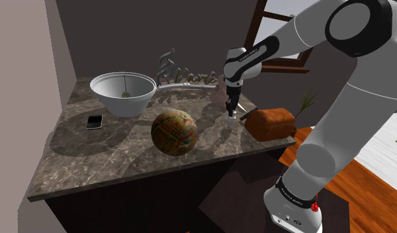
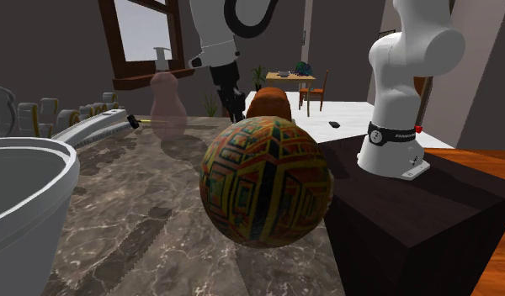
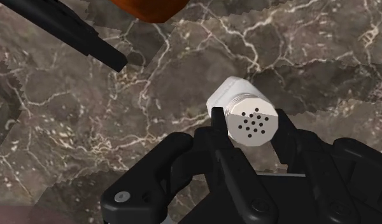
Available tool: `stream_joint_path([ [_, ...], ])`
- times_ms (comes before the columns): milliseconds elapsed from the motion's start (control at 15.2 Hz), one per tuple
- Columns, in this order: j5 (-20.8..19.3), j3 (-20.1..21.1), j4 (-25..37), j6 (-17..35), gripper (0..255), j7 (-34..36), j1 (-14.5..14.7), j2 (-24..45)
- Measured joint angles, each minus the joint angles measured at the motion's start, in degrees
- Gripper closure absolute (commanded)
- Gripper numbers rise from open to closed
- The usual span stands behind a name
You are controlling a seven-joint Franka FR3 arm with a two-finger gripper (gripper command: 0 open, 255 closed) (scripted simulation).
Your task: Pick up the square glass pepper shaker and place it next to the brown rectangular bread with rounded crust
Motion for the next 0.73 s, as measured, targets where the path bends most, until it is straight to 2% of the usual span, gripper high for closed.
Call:
stream_joint_path([
  [198, 0.0, 0.0, -0.04, 0.07, 255, 0.01, 0.0, 0.02],
  [264, 0.0, 0.0, -0.04, 0.07, 0, 0.01, 0.0, 0.02],
  [726, 0.06, 0.09, 0.43, -0.79, 0, 0.07, 0.1, -0.39],
])
